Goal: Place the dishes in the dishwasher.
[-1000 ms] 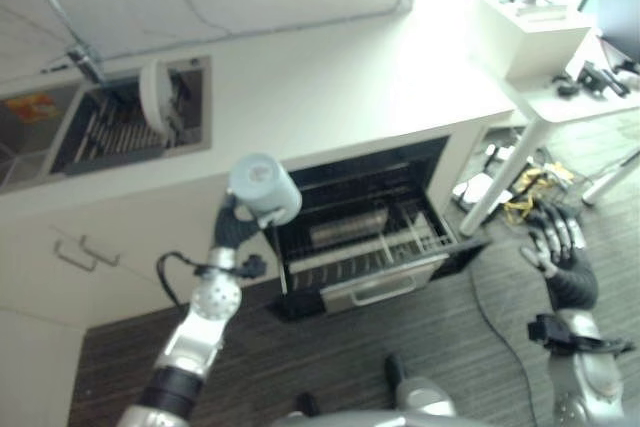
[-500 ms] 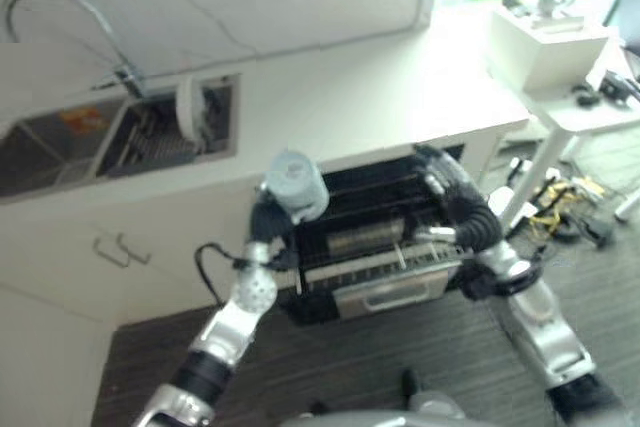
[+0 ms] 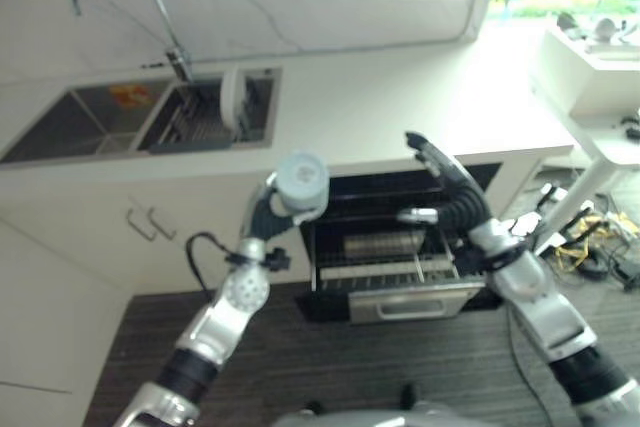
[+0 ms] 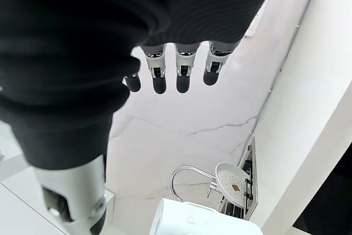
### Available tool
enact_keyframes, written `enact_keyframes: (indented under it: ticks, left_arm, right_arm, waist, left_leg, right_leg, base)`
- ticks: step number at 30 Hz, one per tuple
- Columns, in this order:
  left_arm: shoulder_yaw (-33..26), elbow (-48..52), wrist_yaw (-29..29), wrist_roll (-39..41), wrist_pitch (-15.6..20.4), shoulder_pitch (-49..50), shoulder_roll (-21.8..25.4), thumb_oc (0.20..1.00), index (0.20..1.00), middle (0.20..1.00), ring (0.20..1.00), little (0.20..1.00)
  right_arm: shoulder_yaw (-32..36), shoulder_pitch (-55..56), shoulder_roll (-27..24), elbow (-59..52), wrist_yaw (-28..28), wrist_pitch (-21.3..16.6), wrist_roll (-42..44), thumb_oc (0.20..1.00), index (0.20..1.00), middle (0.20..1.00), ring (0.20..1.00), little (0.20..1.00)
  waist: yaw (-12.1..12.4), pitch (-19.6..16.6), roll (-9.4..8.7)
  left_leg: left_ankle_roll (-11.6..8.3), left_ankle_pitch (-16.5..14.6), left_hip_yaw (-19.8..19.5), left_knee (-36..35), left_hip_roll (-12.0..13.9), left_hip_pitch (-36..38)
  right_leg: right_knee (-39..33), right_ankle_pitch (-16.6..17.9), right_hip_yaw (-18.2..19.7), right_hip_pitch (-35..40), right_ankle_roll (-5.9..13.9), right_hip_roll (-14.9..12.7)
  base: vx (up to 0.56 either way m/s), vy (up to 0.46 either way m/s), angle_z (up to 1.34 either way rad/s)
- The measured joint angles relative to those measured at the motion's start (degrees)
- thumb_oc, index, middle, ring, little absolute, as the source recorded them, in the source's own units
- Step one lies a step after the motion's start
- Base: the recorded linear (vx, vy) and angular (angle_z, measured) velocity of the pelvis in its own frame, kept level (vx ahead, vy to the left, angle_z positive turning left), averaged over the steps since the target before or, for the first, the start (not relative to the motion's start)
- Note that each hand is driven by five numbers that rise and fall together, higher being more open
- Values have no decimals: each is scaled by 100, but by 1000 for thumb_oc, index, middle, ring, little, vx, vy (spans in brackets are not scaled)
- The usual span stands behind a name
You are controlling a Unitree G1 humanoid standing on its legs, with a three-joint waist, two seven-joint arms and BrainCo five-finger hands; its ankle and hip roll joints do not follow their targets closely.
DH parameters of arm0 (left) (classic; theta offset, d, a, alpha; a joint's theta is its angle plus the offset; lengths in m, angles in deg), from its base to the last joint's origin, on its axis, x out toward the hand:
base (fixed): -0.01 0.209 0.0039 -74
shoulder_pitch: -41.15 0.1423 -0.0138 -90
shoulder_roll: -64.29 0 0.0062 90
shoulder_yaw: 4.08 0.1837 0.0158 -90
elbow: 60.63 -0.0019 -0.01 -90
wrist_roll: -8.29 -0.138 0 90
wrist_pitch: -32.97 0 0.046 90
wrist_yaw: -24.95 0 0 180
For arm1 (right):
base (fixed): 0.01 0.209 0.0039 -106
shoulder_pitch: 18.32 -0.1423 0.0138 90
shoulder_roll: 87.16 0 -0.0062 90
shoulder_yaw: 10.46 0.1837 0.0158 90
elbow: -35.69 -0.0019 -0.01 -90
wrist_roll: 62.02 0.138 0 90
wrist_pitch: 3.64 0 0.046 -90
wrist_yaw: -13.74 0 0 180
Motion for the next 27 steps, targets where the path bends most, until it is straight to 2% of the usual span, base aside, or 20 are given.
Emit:
enact_keyframes:
  ticks: [8,12,17,20,23,27]
  left_arm:
    - [65,16,298,-6,0,0,18,200,200,200,200,200]
    - [178,24,446,-5,85,-3,26,200,200,200,200,200]
    - [178,161,459,-5,285,-6,29,200,200,200,200,200]
    - [251,260,457,-7,480,-77,33,200,200,200,200,200]
    - [517,255,455,-22,519,-254,55,200,200,200,200,200]
    - [569,255,407,-49,529,-360,45,200,200,200,200,200]
  right_arm:
    - [-39,-58,1,171,-307,325,261,1000,1000,1000,1000,1000]
    - [-250,-172,162,208,-867,541,892,1000,1000,1000,1000,1000]
    - [-450,-230,313,224,-1287,702,1308,1000,1000,1000,1000,1000]
    - [-503,-348,401,224,-1396,759,1397,1000,1000,1000,1000,1000]
    - [-640,-551,404,224,-1448,760,1496,1000,1000,1000,1000,1000]
    - [-662,-713,426,225,-1372,761,1484,1000,1000,1000,1000,1000]
  waist:
    - [121,0,-3]
    - [125,0,-14]
    - [131,-10,-43]
    - [133,-12,-46]
    - [125,-24,-66]
    - [128,-31,-77]
  left_leg:
    - [-1,5,-54,1,-2,9]
    - [0,18,-103,0,0,8]
    - [-3,33,-195,-1,-2,9]
    - [-4,35,-203,0,-5,22]
    - [-7,39,-202,1,-5,24]
    - [-7,39,-203,1,-8,38]
  right_leg:
    - [1,-11,-34,44,-3,-2]
    - [1,-14,-110,71,-5,-3]
    - [1,-33,-168,122,-12,-11]
    - [1,-33,-173,140,-12,-14]
    - [3,-33,-171,140,-13,-12]
    - [3,-33,-168,153,-13,-12]
  base:
    - [4,1,3]
    - [6,-1,5]
    - [4,-2,9]
    - [0,0,0]
    - [0,0,0]
    - [8,1,0]
